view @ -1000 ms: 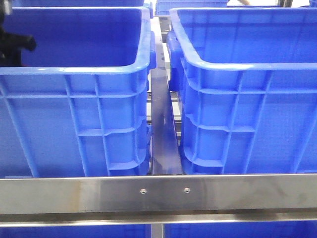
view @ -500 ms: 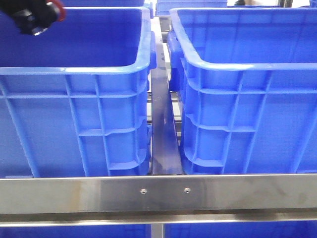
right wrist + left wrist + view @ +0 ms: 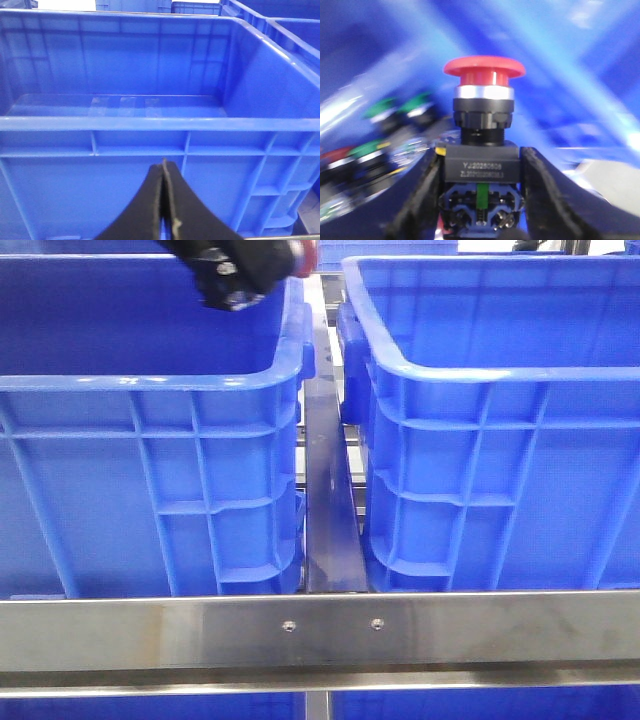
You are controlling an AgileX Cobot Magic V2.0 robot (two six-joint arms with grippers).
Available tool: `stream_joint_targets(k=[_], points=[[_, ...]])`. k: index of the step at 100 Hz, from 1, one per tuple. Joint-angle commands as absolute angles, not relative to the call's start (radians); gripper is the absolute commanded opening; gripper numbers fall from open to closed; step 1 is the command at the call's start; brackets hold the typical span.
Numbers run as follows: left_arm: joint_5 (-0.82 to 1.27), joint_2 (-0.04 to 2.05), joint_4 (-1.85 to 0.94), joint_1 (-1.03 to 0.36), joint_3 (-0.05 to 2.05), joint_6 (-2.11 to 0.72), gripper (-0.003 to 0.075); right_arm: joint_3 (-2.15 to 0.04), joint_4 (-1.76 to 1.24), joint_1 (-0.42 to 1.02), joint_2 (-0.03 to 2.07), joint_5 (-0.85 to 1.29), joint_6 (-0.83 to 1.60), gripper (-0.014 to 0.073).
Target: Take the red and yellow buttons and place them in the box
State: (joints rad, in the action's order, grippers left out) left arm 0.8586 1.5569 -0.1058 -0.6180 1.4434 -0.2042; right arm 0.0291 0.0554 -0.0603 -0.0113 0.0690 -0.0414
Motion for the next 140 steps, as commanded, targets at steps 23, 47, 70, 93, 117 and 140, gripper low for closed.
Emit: stream_joint_targets(k=[23, 47, 70, 93, 117, 140], points=[[0.815, 1.509, -0.135, -0.707, 1.475, -0.203, 0.0199, 0.013, 0.058, -0.059, -0.034, -0.01, -0.03, -0.0068], [0.815, 1.509, -0.185, -0.708, 1.475, -0.203, 0.0199, 0.013, 0.058, -0.059, -0.034, -0.01, -0.03, -0.0068], [0.815, 1.509, -0.185, -0.708, 1.475, -0.203, 0.0199, 0.013, 0.058, -0.059, -0.034, -0.011, -0.03, -0.0068], [0.815, 1.509, -0.187, -0.708, 1.475, -0.203, 0.0199, -0.003, 0.058, -0.058, -0.034, 0.007, -0.031, -0.0068], [0.815, 1.509, -0.187, -0.708, 1.475, -0.203, 0.0199, -0.19, 0.058, -0.057, 0.035, 0.271, -0.032, -0.0068], [0.815, 1.509, -0.187, -0.708, 1.475, -0.203, 0.0198, -0.375, 0.056, -0.057, 0.208, 0.432, -0.032, -0.0068]])
